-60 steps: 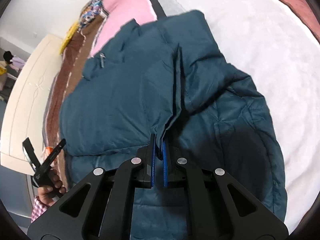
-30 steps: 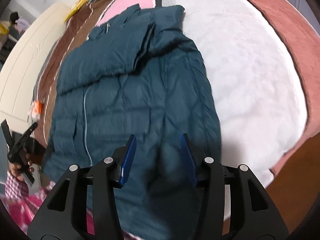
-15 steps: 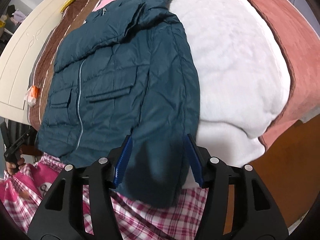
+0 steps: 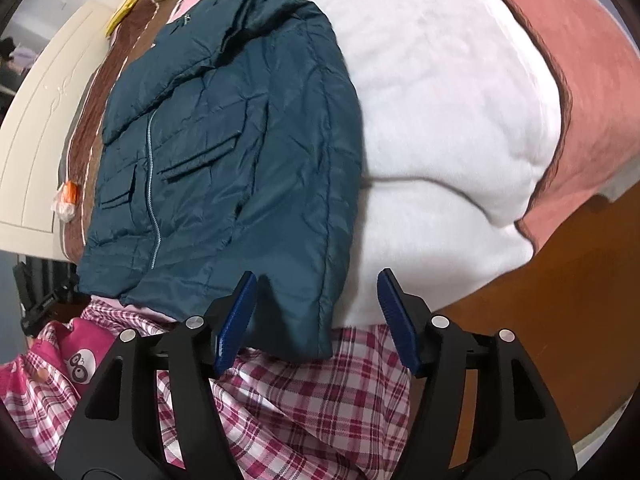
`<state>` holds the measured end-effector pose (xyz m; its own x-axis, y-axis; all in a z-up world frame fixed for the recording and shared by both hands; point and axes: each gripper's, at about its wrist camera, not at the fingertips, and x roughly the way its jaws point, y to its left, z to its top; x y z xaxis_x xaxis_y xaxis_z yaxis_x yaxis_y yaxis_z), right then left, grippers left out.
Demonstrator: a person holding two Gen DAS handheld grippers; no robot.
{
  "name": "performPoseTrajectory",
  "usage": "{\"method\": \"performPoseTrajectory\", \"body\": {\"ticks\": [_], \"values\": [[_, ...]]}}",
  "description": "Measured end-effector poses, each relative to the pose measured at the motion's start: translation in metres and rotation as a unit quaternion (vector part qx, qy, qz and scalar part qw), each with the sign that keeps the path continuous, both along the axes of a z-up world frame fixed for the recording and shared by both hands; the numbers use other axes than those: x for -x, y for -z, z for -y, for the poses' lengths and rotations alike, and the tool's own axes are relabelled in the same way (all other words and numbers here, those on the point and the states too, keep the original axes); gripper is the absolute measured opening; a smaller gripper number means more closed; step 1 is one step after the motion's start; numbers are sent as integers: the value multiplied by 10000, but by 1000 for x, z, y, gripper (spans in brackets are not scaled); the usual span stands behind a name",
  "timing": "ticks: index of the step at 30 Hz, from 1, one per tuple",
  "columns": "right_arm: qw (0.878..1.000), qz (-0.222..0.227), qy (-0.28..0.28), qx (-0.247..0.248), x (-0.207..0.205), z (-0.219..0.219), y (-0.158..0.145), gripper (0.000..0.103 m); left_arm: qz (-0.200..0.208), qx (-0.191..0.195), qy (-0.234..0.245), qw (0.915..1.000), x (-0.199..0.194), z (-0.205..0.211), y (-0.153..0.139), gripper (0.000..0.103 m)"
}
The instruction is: Fold large clothes
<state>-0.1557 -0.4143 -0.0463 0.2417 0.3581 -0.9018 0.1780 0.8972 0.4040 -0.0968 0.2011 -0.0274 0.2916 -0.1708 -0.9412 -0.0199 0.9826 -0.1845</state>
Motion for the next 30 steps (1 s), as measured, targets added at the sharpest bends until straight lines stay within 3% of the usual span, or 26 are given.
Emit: {"method": "performPoseTrajectory", "body": {"ticks": [13,15,16,18,20,23,30], "values": [[9972,-255,-40,-706,4,-4,27,68,-300,782,-269,9961,-4,-10,27,67],[9967,-217,1,-778,3,-4,30,56,-361,1063,-285,9933,-4,-11,29,48],[9966,-194,-2,-797,3,-5,29,52,-359,1160,-283,9922,-4,-11,29,45],[9956,-131,-54,-924,3,-6,27,32,-277,1183,-246,9923,-4,-11,25,26],[9948,-19,-100,-1016,4,-6,22,17,-160,1210,-199,9923,-3,-10,18,17],[9940,196,-100,-1074,3,-5,9,13,6,1290,-185,9915,-4,-10,7,11],[9901,676,7,-1231,-3,-5,-19,11,531,1271,-117,9904,-10,-2,-27,10]]}}
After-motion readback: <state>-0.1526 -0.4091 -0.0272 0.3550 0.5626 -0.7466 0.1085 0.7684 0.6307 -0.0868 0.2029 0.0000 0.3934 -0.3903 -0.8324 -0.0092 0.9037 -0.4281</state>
